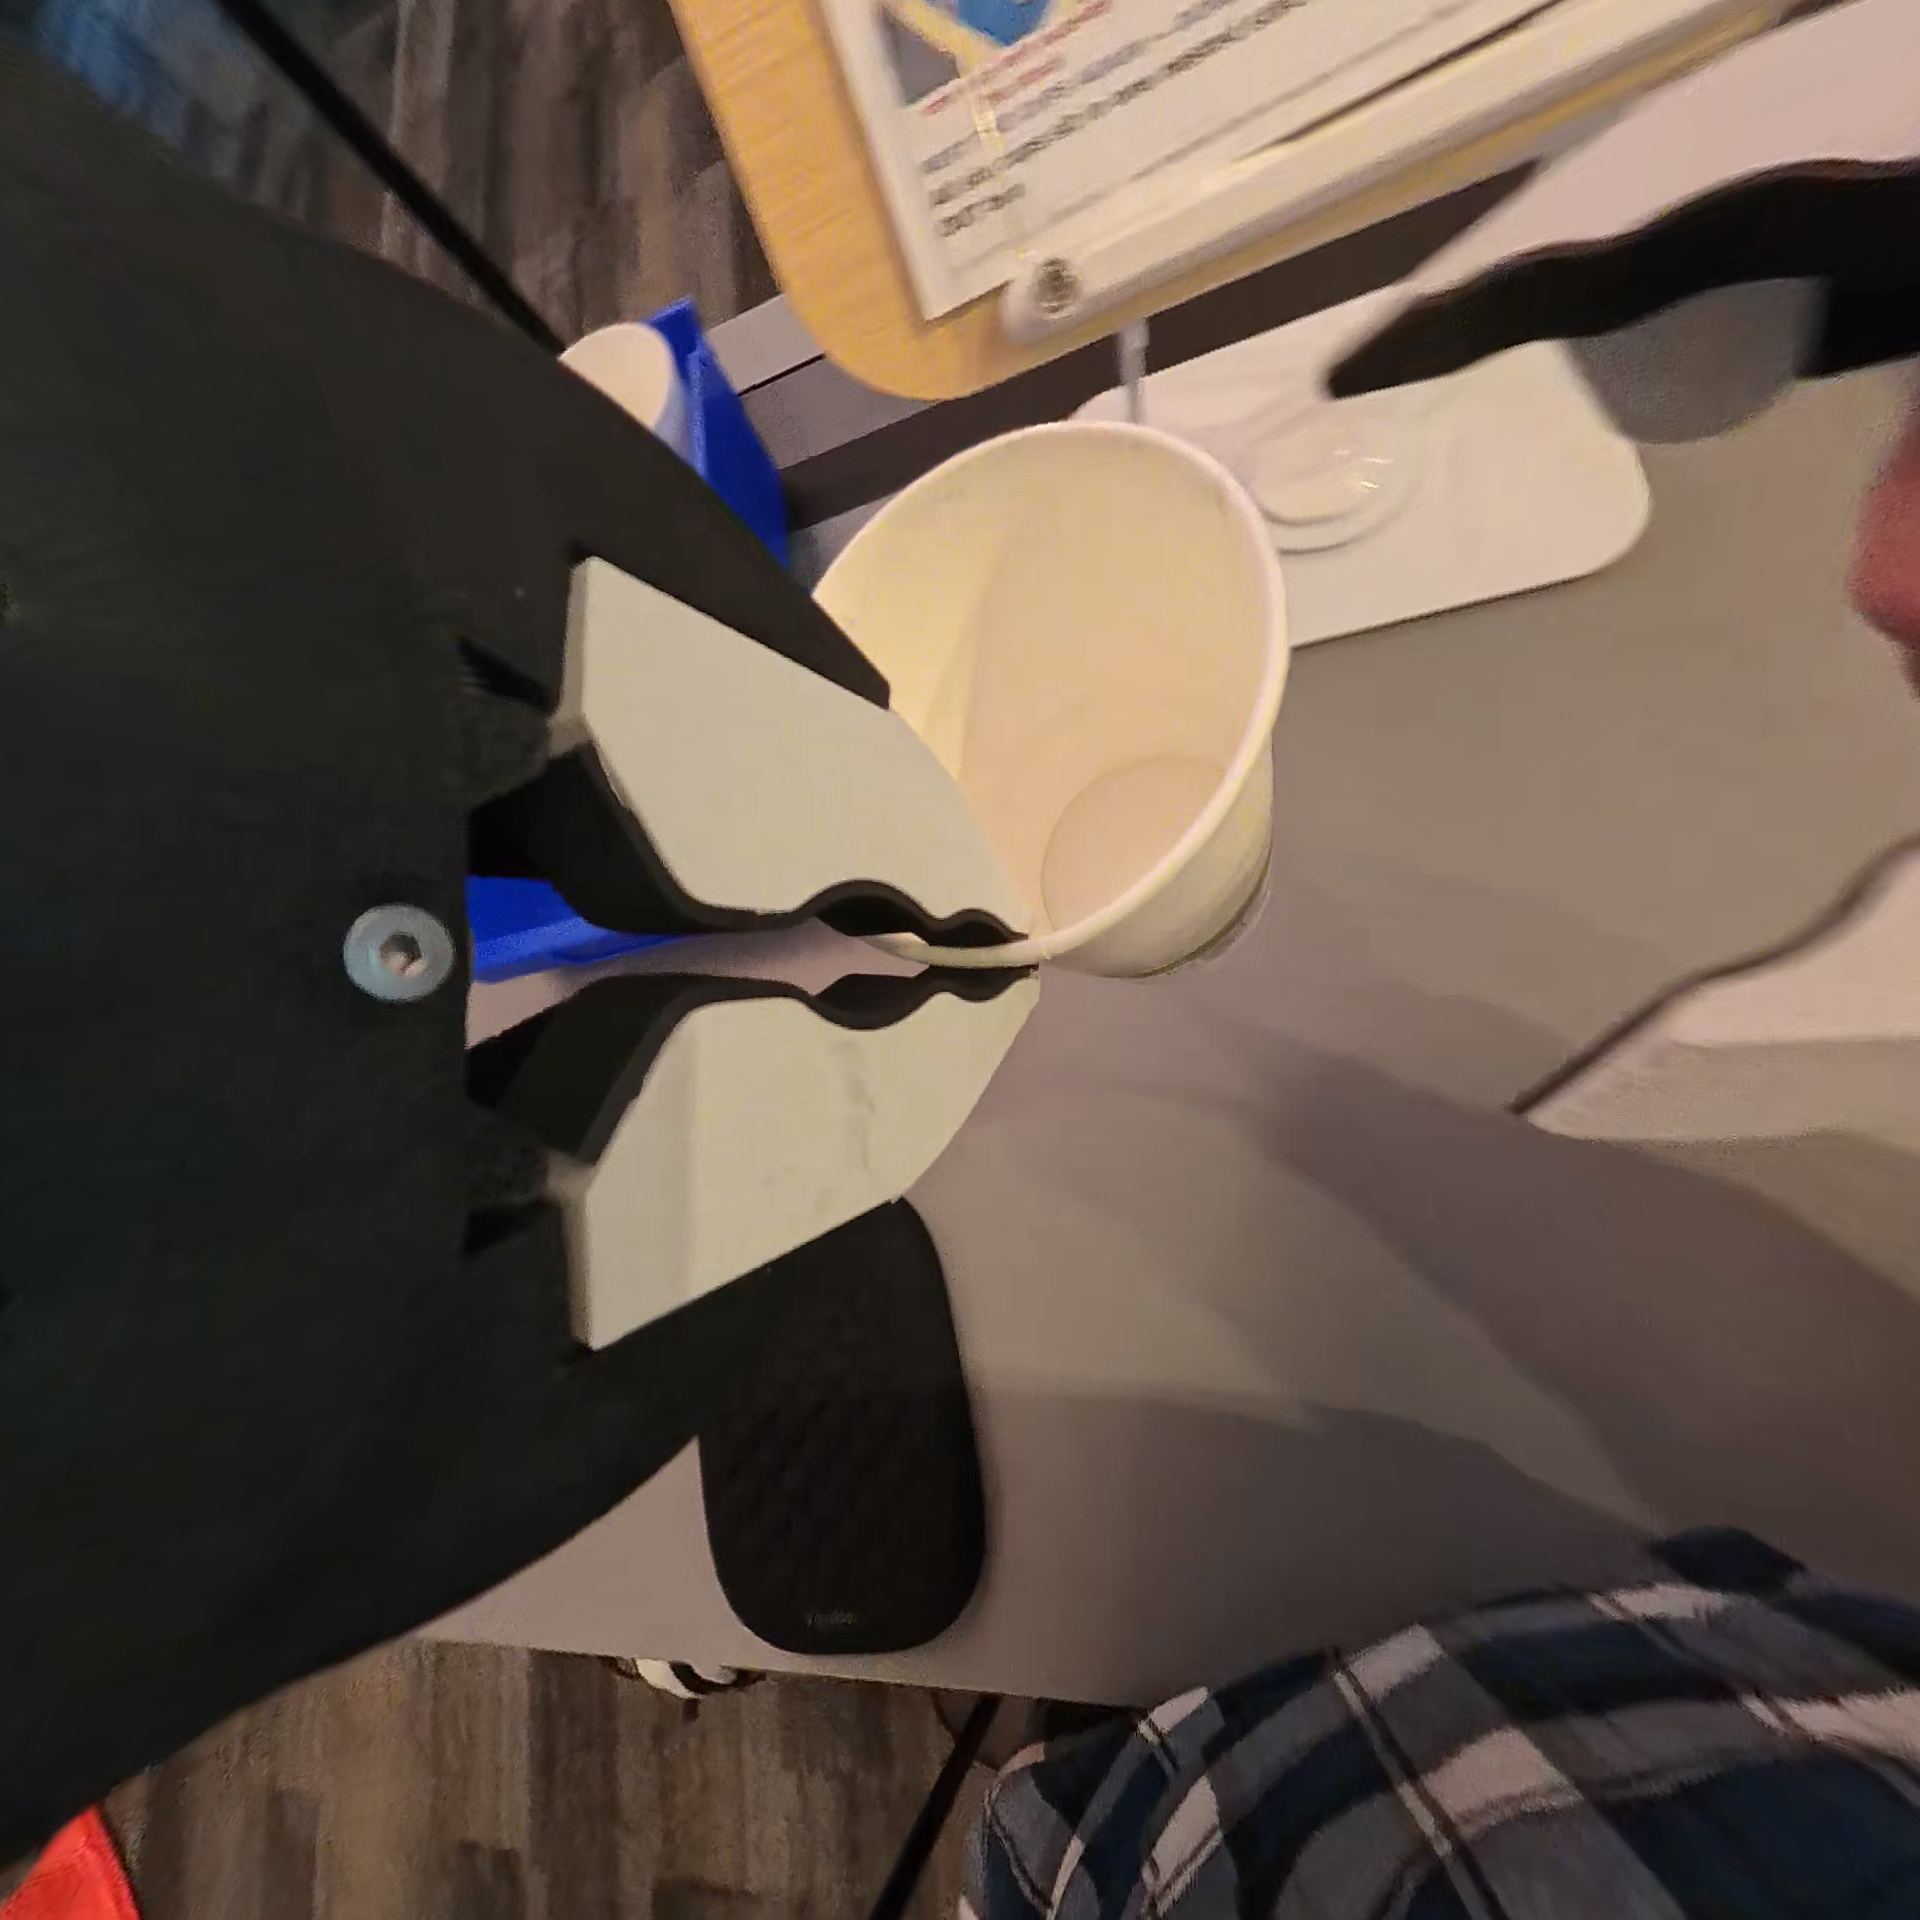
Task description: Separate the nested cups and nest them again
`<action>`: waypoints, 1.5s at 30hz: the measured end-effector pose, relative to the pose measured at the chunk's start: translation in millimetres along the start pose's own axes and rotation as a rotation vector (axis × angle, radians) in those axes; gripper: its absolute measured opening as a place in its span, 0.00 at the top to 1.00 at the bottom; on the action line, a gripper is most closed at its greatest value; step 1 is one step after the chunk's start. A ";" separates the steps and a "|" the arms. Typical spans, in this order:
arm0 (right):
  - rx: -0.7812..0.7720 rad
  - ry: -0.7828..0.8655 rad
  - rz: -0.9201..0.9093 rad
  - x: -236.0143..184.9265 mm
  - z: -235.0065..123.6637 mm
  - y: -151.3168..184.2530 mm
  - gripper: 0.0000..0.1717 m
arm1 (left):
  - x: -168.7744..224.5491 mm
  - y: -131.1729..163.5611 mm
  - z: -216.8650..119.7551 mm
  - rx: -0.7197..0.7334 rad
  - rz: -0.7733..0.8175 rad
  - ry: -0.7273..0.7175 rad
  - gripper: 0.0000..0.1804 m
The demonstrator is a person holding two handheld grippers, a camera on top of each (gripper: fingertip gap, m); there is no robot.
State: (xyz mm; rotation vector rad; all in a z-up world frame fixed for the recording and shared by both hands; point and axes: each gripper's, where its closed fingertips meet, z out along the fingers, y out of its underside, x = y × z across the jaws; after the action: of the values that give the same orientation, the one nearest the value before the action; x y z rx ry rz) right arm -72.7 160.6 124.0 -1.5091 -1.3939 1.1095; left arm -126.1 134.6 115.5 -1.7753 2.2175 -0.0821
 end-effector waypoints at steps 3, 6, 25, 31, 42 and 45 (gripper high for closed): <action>-0.005 -0.006 0.001 0.2 0.0 2.0 0.24 | 1.2 -23.3 4.7 0.018 0.079 0.039 0.99; 0.004 -0.030 0.007 -2.6 -2.4 2.5 0.25 | 0.7 -41.4 8.4 0.038 0.140 0.069 0.99; -0.079 -0.131 -0.010 -19.4 -10.6 17.0 0.31 | 3.0 -77.3 15.8 0.063 0.281 0.197 0.99; -0.066 -0.159 0.009 -22.2 -10.5 17.1 0.37 | 5.8 -78.3 15.5 0.071 0.274 0.209 0.99; 0.010 -0.143 0.051 -15.8 -19.8 8.6 0.40 | -7.5 -86.7 4.8 0.115 0.233 0.140 0.86; 0.021 -0.118 0.061 -10.0 -27.2 10.0 0.41 | -26.3 -93.3 -11.2 0.151 0.191 0.041 0.78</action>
State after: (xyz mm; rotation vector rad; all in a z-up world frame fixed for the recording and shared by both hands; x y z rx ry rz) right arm -43.9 150.1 123.9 -1.5007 -1.4183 1.2656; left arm -35.9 136.4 152.7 -1.4895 2.3306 -0.2399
